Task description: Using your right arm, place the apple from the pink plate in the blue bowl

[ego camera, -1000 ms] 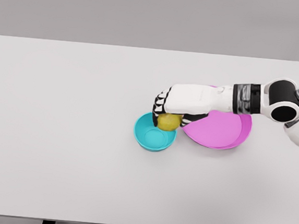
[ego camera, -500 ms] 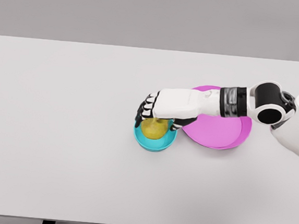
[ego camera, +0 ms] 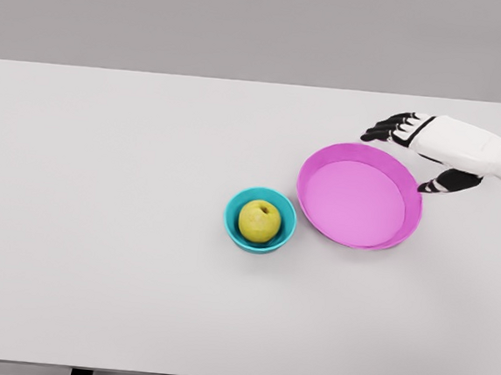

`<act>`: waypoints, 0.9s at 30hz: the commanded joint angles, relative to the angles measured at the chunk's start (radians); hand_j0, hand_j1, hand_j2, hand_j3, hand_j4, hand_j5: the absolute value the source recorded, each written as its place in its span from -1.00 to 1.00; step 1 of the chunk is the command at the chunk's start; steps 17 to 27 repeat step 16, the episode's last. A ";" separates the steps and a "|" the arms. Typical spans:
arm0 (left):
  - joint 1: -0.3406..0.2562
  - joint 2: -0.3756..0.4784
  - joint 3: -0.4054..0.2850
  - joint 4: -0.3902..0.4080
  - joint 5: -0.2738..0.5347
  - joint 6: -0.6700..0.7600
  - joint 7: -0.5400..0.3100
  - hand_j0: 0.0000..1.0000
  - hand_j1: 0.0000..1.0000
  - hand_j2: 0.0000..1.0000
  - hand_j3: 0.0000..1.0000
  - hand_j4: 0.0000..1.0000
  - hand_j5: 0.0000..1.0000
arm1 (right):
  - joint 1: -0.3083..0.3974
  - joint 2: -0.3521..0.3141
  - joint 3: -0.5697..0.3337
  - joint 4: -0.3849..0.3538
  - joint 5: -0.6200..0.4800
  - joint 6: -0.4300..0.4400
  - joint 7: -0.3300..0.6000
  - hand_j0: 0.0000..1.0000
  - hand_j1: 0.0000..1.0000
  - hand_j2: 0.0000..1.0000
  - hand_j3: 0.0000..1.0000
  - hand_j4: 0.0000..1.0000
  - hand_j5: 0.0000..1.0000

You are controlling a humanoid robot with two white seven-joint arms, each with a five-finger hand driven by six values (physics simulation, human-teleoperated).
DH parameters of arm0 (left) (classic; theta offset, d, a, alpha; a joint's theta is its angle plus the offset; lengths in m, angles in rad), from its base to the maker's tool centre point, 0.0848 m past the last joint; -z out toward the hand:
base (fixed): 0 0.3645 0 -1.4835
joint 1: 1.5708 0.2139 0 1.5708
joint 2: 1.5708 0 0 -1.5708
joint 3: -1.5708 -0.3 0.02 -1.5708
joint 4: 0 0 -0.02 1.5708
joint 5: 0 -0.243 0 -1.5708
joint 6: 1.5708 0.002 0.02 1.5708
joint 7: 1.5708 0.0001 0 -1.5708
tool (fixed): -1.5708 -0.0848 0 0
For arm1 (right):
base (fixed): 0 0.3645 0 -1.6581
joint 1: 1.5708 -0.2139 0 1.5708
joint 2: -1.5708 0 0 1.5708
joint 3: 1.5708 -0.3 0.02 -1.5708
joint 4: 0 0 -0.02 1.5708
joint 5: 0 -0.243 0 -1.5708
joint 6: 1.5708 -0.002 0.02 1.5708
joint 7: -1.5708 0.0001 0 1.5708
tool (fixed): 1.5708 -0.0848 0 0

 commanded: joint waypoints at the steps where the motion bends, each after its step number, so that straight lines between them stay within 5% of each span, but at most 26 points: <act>1: 0.000 0.000 0.000 0.000 0.000 0.000 -0.001 1.00 1.00 1.00 1.00 1.00 1.00 | 0.000 -0.029 -0.139 0.043 -0.010 0.004 -0.001 1.00 1.00 1.00 1.00 1.00 1.00; 6: 0.000 0.000 0.000 0.000 0.000 0.000 -0.001 1.00 1.00 1.00 1.00 1.00 1.00 | 0.054 0.068 -0.148 0.085 -0.004 0.004 -0.001 1.00 1.00 1.00 1.00 1.00 1.00; 12: 0.000 0.000 0.000 0.000 0.000 0.000 -0.001 1.00 1.00 1.00 1.00 1.00 1.00 | 0.126 0.074 -0.205 0.085 -0.002 0.004 -0.001 1.00 1.00 1.00 1.00 1.00 1.00; 27: 0.000 0.000 0.000 0.000 0.000 0.000 -0.001 1.00 1.00 1.00 1.00 1.00 1.00 | 0.129 0.080 -0.205 0.086 -0.001 0.004 -0.001 1.00 1.00 1.00 1.00 1.00 1.00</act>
